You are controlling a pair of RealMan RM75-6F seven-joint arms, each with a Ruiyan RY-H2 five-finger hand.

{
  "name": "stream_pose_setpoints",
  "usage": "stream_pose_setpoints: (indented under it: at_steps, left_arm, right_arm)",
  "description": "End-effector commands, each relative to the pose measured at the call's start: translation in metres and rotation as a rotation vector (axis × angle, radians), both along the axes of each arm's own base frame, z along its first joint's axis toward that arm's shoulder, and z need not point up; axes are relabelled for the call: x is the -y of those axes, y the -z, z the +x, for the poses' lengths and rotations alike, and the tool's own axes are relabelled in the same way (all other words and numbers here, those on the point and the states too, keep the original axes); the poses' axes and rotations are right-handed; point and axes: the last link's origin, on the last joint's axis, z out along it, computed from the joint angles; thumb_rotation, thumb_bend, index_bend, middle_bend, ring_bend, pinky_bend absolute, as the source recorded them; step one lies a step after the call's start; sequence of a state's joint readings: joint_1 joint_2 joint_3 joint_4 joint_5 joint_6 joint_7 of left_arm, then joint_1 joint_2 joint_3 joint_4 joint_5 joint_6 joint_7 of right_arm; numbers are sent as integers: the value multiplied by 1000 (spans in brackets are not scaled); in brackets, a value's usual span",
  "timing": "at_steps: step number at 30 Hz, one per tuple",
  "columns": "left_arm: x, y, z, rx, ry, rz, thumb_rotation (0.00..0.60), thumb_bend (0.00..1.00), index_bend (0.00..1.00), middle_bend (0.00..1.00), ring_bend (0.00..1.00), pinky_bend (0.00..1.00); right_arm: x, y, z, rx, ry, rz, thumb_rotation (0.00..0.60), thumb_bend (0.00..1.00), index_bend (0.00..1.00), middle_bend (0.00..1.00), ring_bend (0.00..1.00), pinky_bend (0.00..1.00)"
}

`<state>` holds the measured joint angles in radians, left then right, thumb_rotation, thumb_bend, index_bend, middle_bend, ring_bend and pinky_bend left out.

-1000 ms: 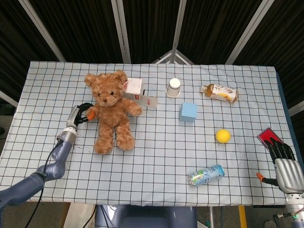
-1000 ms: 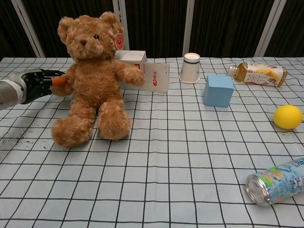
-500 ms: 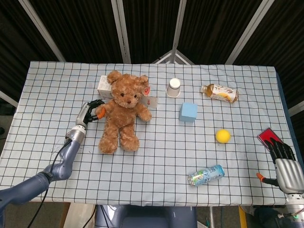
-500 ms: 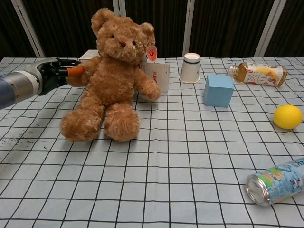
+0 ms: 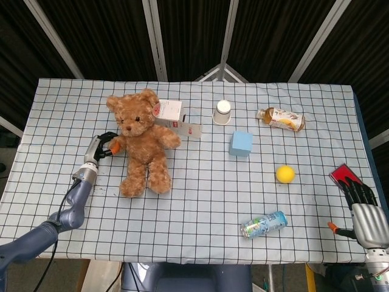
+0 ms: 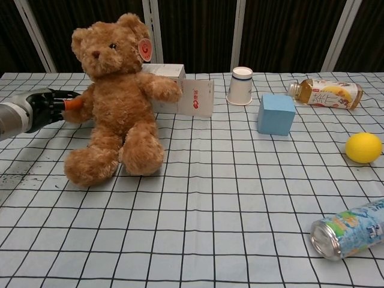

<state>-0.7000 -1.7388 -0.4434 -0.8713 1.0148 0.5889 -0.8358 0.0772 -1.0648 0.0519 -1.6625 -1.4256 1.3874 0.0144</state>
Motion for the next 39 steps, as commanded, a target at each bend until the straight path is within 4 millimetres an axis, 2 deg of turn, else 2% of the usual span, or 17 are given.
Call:
stream_pose_setpoints:
  at_steps: [1,13,16,28,39]
  left_arm:
    - [-1,4,1,8,0,-6,600,673,478,468,95,66]
    - [-3,-6,33,28,101,39,600,672,478,467,95,66]
    - [-1,-7,32,17,102,34,600,671,478,466,95,64]
    - [0,-1,6,-20,22,-3,600,661,470,451,91,61]
    - [-3,-10,22,-7,88,33,600,637,456,434,91,54]
  right_arm:
    - [0,0,0,0,0,1,600,131,55,18,0,0]
    - [0,0,1,1,-4,2,600,130,55,18,0,0]
    - [-1,0,1,2,-4,2,600,131,55,18,0,0]
    - [-1,0,1,2,-2,1,600,131,55,18,0,0]
    - [-1,0,1,2,-2,6,600,131,55,18,0,0]
